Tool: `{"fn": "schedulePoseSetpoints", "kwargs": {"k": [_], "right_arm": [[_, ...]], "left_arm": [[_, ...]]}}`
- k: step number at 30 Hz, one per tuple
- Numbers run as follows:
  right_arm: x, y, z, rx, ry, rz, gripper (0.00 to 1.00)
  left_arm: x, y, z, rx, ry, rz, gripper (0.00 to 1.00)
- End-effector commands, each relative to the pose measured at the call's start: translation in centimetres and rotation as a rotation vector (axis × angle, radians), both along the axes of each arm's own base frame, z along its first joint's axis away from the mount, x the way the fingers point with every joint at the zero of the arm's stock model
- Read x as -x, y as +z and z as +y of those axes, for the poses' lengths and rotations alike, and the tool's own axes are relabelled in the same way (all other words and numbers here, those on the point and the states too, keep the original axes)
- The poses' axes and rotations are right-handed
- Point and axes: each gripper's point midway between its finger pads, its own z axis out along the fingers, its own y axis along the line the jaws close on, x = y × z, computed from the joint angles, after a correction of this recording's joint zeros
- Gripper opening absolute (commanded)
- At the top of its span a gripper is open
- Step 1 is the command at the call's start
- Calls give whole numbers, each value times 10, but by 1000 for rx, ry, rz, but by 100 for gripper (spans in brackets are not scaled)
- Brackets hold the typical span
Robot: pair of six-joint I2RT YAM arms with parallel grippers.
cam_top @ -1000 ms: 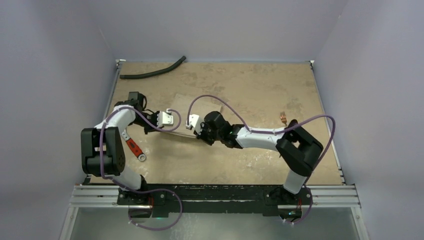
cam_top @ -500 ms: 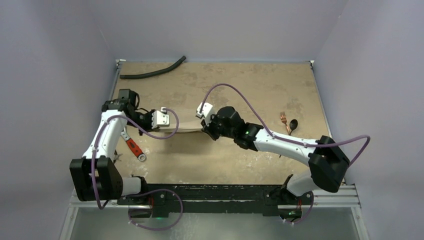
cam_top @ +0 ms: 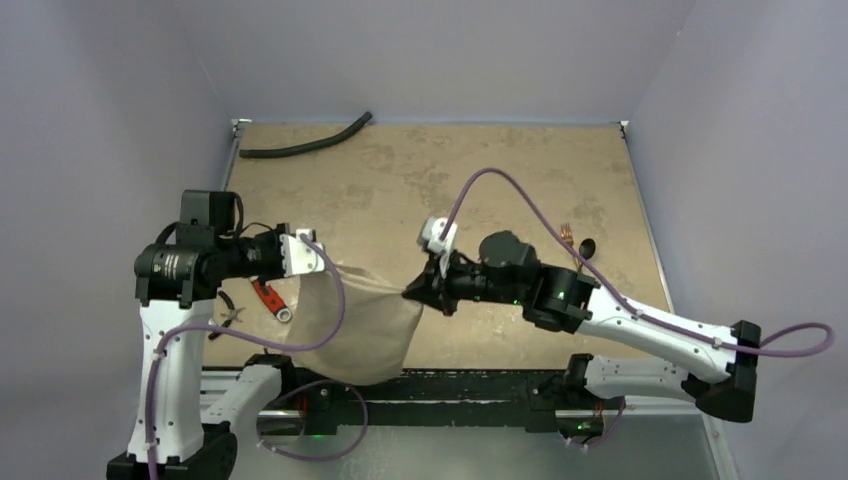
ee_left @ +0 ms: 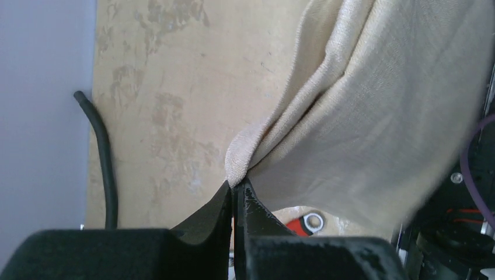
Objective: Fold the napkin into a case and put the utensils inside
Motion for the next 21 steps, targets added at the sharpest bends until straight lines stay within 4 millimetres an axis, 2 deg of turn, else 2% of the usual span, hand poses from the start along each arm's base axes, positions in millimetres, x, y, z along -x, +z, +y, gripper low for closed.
{"fn": "schedulePoseSetpoints", "kwargs": {"k": [1, 4, 6, 10, 12, 14, 17, 19, 21], "right_arm": [[-64, -6, -15, -8, -149, 53, 0], [-119, -43, -26, 38, -240, 52, 0], [-152, -77, -29, 107, -281, 64, 0], [-208, -153, -44, 229, -333, 150, 0], [-232, -177, -51, 247, -343, 190, 0], [-252, -185, -51, 233, -355, 200, 0], [-278, -189, -50, 236, -366, 186, 1], [-293, -192, -51, 245, -373, 176, 9], [-306, -195, -53, 240, -386, 182, 18]], "left_arm": [[-27, -22, -16, 118, 79, 245, 0], [-80, -57, -13, 139, 217, 291, 0], [-114, -87, -14, 131, 287, 306, 0], [-176, -153, -26, 53, 371, 354, 0], [-210, -177, -30, 36, 424, 362, 0], [-240, -196, -37, 3, 461, 377, 0], [-278, -211, -43, -30, 532, 371, 2], [-297, -214, -43, -26, 581, 353, 22], [-311, -208, -38, -17, 635, 306, 33]]}}
